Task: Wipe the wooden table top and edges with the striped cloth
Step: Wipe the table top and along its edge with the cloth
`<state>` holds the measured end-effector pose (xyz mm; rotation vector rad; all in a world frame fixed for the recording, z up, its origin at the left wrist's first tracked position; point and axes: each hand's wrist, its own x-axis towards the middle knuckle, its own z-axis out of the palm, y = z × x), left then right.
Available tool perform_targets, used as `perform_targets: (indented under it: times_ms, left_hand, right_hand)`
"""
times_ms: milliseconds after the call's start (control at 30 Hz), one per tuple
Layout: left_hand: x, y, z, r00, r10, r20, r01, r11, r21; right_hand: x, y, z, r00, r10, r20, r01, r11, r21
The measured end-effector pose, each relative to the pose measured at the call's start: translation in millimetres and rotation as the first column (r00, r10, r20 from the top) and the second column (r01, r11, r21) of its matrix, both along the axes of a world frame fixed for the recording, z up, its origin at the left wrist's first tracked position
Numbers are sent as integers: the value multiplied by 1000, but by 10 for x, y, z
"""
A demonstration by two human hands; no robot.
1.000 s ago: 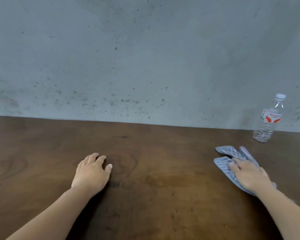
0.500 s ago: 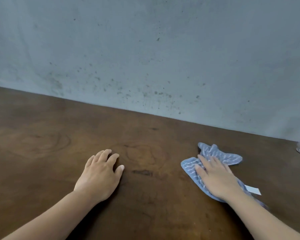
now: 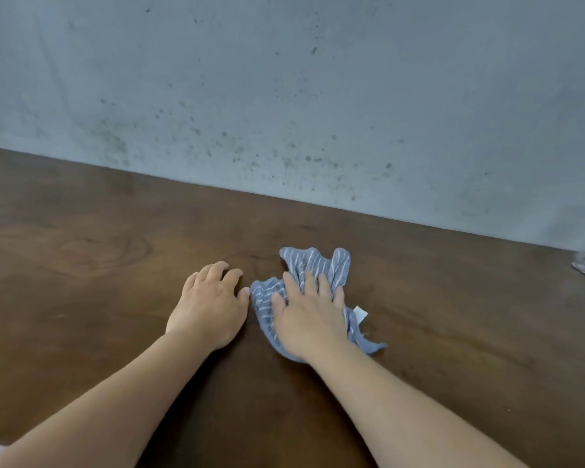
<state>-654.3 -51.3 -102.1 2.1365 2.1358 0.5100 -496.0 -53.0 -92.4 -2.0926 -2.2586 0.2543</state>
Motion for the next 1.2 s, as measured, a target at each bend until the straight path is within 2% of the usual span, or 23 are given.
perform_targets:
  times_ms: [133,267,367,433,500,567,633,733,833,933,1033,1133,1200]
  left_hand:
    - [-10,-4,16,1000,-3,-3,3,1000,16]
    - [82,-168,27,999,16,36,-18,998,57]
    - [352,-432,56,998,-57,28,56,997,56]
    - [576,-649,49,993,-121,16,120,992,39]
    - [730,-838,-28,987,-163,-18,163,986,31]
    - [801,-951,-51,985,-164,-46,164,986,8]
    - [811,-950,-64,983,-170,-69,172,985,18]
    - [814,-951,-59,983,-176,-57,179,983,47]
    - [826,-997,-4,984,-164,-65,166,986,23]
    - [856,-988,-7,985,-167,-47,168,985,26]
    - [854,-966,3,989,-147,-35,148,989,26]
    - [944,-973,20,995,-93,-39,94,996,10]
    - [1122,-997,46,998,-45,-37,45,999,9]
  right_hand:
    - [-160,-814,30,997,70,36,-69,997,-34]
    - [-40,-1028,42,990,144,0,-144,990,-7]
    - [397,-1087,44,991,129,-35,-128,992,11]
    - [888,-1135,31,999,35,-32,-34,999,27]
    - [1503,-1194,6,991,-135,-14,136,988,70]
    - [2158,-1245,-32,941,-338,-17,338,937,88]
    - [2635,-1257,-60,883,-468,38,465,882,80]
    - [2745,-1150,-91,813,-581,51,575,813,96]
    - [2334,-946,-101,758,-652,19,643,753,139]
    - [1650,-801,-84,840,-542,-26,537,824,178]
    - [940,-920,-19,971,-227,-70,236,956,173]
    - [916,-1156,3,999,40,-33,-35,992,119]
    - [1211,-1288,13,996,91,-20,-88,989,118]
